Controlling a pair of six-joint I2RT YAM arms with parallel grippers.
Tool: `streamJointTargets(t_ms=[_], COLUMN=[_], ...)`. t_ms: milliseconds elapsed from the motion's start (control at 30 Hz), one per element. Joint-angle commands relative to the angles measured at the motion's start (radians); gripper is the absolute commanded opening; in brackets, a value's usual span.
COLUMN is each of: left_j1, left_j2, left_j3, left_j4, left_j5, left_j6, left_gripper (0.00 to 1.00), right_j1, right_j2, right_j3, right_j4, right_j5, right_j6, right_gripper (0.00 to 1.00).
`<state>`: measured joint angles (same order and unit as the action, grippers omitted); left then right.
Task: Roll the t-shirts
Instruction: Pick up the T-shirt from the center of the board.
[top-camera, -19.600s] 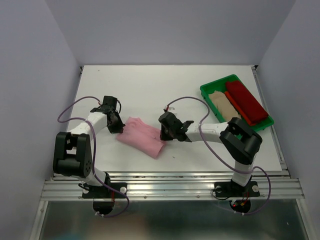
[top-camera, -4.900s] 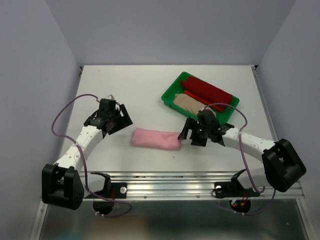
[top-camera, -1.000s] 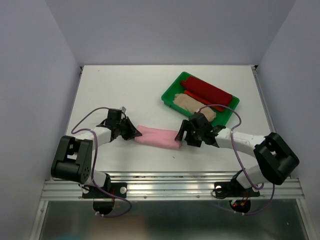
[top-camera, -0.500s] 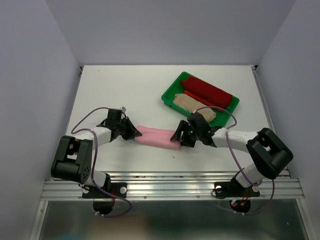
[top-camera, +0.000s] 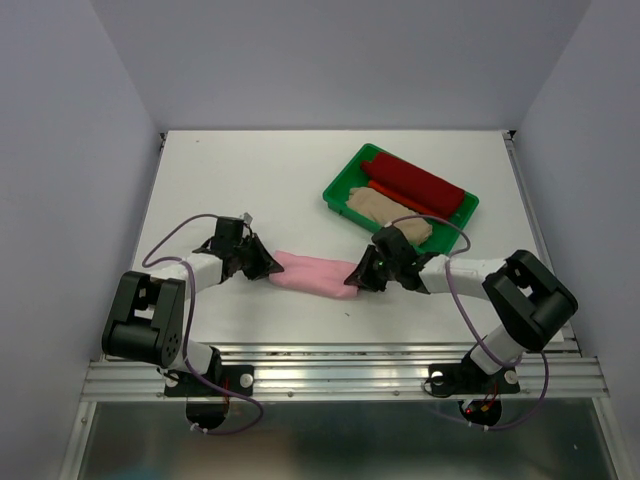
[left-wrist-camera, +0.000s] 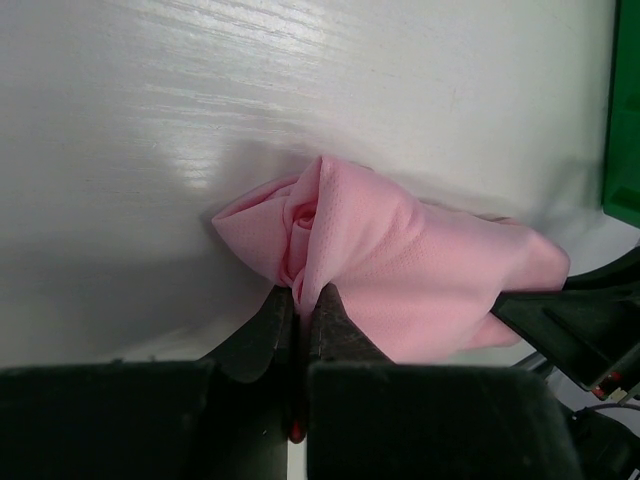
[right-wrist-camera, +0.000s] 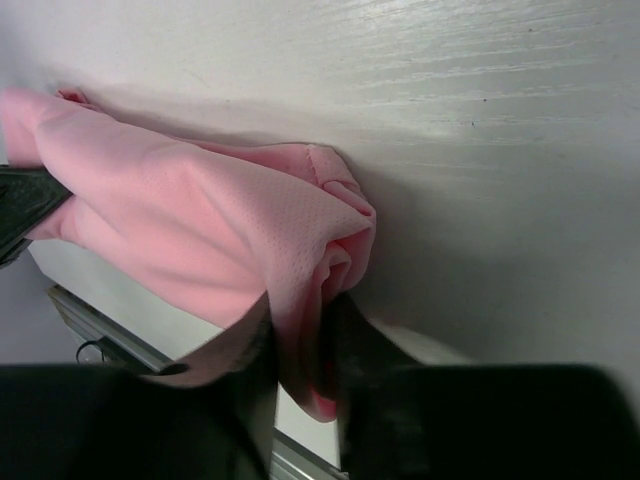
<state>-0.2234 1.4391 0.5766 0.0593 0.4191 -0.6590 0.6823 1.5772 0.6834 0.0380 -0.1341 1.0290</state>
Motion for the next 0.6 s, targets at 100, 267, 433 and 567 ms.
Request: streamJointTargets(t_ms=[100,267,433,567], left_j1=[-0.008,-0.030,-0.037,-0.039], left_j2=[0.006,-0.003,-0.011,-0.009], left_j3=[0.042,0.118,0.201,0.264], left_j4=[-0.053,-0.105,-0.144,-0.162], left_j5=[-0.029,-0.042,-0.045,-0.022], left_j6=[0.036,0.050,0.053,0.055], left_gripper=[0.00,0.00,0.00,0.00], right_j1=[0.006,0.006,0.006,0.006], right_j2=[0.011,-0.071,-0.131,-0.154], right_j3=[-0.022,-0.004,0.025,0.048], right_j4=[-0.050,-0.088,-0.135,-0.151], right_j5=[0.077,0.129,0.177,0.188], right_j6=[-0.007,-0.050,-0.070,-0.079], right_gripper=[0.01,0.01,0.01,0.01])
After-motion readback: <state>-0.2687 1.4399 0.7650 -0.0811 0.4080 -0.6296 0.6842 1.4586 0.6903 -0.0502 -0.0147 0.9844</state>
